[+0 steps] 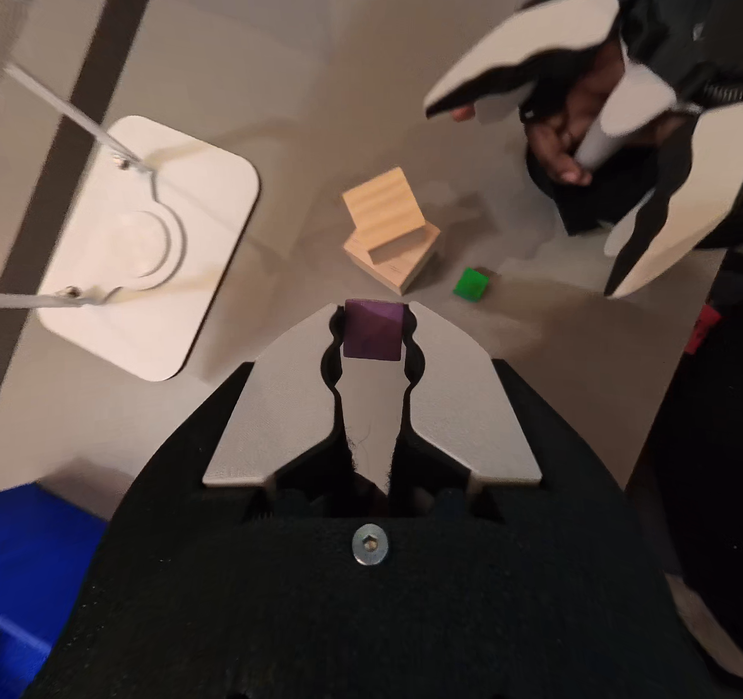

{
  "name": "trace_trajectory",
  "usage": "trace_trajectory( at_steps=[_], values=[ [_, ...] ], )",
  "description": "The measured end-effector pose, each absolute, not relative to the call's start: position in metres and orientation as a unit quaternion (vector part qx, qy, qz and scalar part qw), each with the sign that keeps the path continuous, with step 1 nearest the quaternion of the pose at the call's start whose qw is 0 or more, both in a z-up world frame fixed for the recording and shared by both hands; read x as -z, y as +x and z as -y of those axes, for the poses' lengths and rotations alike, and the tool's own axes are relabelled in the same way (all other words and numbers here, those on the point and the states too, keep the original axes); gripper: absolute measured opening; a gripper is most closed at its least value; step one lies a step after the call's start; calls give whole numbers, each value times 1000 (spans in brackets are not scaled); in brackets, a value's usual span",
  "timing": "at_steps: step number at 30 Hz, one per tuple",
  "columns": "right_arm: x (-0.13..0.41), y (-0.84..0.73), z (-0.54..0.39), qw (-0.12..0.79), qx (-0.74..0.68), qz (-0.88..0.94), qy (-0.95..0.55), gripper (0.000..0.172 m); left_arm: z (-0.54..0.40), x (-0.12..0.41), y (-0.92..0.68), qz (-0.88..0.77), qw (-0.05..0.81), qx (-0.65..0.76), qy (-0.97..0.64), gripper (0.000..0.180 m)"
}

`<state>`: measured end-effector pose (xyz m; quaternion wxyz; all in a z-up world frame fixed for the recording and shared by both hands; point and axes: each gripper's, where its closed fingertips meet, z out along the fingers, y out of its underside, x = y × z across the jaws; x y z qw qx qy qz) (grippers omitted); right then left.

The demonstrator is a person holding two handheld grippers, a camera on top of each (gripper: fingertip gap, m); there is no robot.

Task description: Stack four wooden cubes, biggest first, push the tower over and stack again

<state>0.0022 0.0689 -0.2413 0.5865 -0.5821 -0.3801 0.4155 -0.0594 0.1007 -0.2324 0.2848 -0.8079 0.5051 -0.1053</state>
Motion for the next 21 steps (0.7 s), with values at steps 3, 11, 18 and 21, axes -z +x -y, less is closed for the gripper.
trace_trajectory(
  at_steps=[3,11,18,21],
  values=[
    [242,2,-69,587,-412,382,-582,123,-109,215,-56,-480,273,97,-828,27],
    [240,4,-70,589,-417,374,-582,123,-130,216,-16,-482,248,66,-838,27],
    [240,4,-71,588,-420,372,-583,123,-136,248,1,-486,216,62,-845,27],
    [240,4,-71,588,-421,371,-582,123,-137,254,2,-489,218,61,-842,27]
  ],
)
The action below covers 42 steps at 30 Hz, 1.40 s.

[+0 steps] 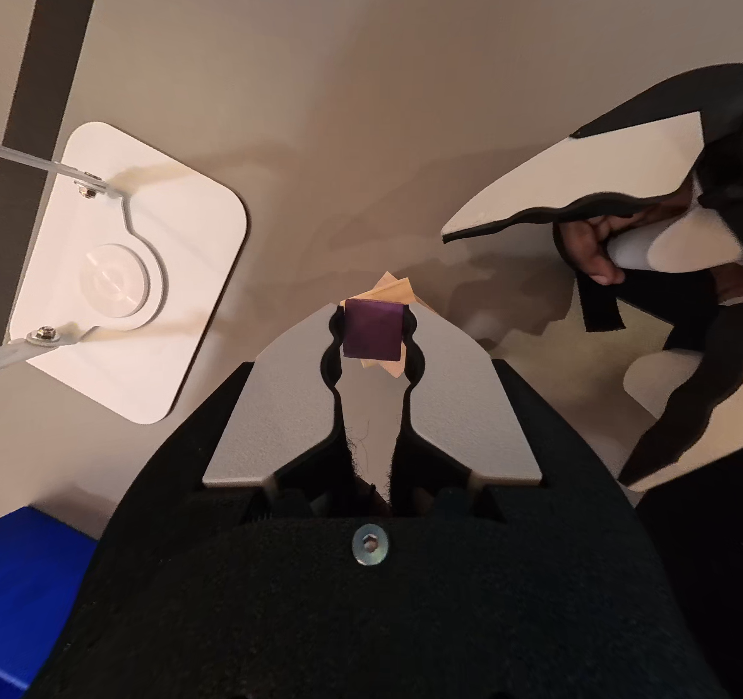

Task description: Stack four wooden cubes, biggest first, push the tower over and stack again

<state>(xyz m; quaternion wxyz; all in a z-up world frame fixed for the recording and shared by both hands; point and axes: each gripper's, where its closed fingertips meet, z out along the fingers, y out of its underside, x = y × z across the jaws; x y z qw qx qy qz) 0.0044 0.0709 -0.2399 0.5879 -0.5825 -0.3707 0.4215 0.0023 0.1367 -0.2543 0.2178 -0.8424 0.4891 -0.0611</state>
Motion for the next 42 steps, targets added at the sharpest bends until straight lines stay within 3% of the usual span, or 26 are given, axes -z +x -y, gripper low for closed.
trace_trajectory(
  at_steps=[12,17,20,24,31,42],
  values=[
    [240,5,-71,587,-422,370,-583,122,-133,263,5,-485,214,85,-843,29],
    [240,5,-71,587,-423,370,-583,122,-133,257,3,-475,225,96,-845,66],
    [239,5,-71,589,-423,368,-582,122,-131,238,-6,-452,289,103,-837,77],
    [238,4,-68,591,-422,378,-574,125,-98,235,-19,-485,372,146,-778,65],
    [242,-1,-63,591,-402,403,-572,126,-45,325,-15,-616,320,150,-705,46],
    [241,3,-69,594,-408,381,-579,125,-58,354,1,-631,286,152,-705,37]
  ],
)
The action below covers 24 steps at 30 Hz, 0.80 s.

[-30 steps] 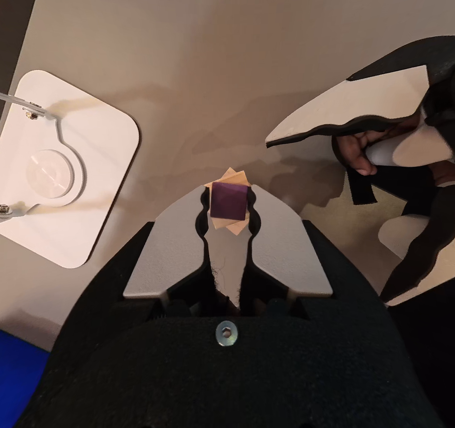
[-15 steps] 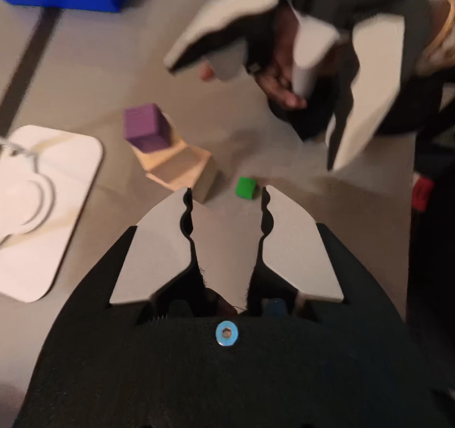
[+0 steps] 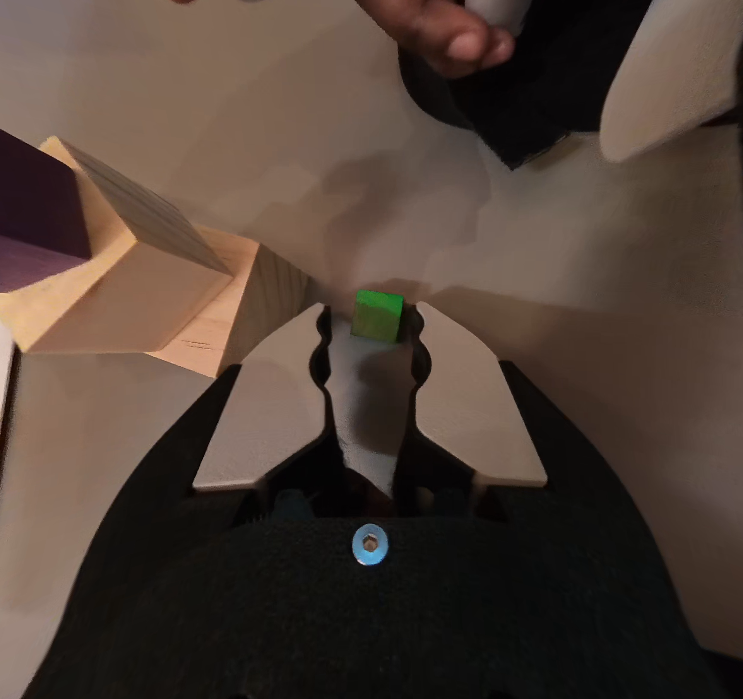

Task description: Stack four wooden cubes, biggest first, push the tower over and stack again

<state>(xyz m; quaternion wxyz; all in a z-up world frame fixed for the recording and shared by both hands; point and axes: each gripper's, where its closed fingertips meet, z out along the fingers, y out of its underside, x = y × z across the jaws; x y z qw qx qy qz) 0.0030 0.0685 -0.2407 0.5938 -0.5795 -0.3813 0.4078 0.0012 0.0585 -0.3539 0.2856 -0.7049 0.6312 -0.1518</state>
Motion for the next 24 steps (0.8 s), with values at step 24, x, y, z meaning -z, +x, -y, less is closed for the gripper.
trace_trajectory(
  at_steps=[24],
  values=[
    [240,4,-69,589,-417,376,-581,124,-135,228,2,-495,299,122,-806,21]
  ],
)
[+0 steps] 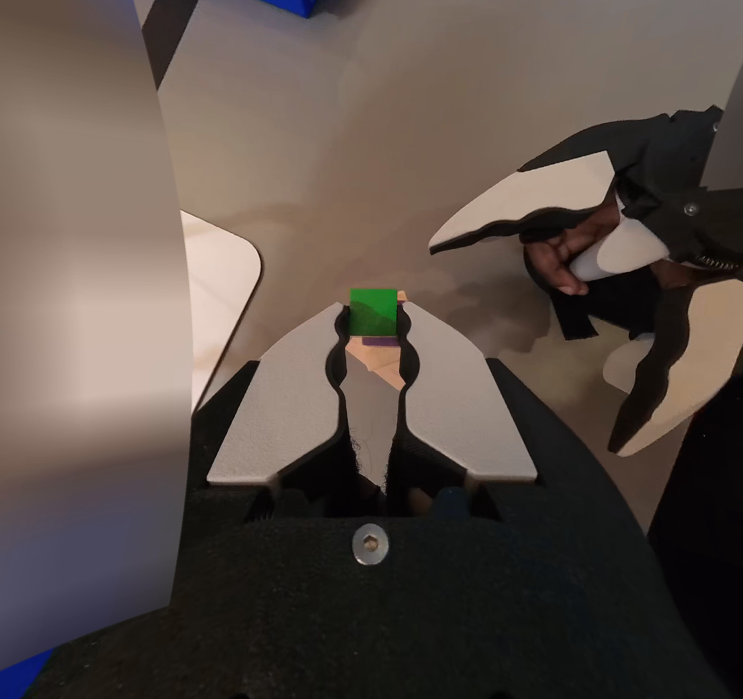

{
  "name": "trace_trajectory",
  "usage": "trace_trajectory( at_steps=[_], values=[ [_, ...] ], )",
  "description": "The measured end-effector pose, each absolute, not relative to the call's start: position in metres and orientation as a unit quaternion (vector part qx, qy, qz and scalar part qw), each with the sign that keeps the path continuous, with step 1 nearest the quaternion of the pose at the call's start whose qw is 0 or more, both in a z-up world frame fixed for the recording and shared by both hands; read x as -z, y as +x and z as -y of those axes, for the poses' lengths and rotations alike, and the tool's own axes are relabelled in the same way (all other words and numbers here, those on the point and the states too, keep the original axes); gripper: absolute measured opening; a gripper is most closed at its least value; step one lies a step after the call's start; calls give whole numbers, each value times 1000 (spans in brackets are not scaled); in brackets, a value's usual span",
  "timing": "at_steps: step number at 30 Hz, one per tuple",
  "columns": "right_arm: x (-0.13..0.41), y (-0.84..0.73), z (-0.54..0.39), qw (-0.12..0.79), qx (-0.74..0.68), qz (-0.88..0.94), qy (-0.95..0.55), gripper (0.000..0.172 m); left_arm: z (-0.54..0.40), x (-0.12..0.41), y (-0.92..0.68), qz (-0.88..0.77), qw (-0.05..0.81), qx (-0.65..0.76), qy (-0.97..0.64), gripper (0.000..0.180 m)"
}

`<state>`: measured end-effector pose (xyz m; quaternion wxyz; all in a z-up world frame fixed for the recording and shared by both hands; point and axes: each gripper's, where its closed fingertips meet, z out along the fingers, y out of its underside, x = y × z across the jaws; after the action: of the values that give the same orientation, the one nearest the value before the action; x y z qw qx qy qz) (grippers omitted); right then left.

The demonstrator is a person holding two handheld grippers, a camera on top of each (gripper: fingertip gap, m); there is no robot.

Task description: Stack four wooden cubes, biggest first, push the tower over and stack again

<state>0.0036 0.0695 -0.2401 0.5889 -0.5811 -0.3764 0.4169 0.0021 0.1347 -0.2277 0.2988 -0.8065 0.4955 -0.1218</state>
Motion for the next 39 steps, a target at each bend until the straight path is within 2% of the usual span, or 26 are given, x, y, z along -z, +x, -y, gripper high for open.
trace_trajectory(
  at_steps=[19,22,25,27,35,37,39],
  values=[
    [241,4,-70,587,-417,377,-582,124,-135,240,3,-505,288,125,-804,24],
    [241,4,-70,587,-418,377,-582,124,-132,235,5,-504,295,144,-799,38],
    [241,4,-70,587,-418,377,-582,124,-128,227,4,-505,308,157,-791,61],
    [240,4,-70,588,-419,375,-582,124,-125,216,6,-507,358,168,-766,83],
    [241,3,-70,587,-413,381,-582,124,-93,215,-15,-455,535,213,-679,137],
    [241,3,-70,587,-415,378,-583,124,-82,220,-25,-426,550,241,-677,146],
    [241,4,-71,587,-416,377,-584,124,-74,219,-37,-392,578,260,-667,146]
  ],
)
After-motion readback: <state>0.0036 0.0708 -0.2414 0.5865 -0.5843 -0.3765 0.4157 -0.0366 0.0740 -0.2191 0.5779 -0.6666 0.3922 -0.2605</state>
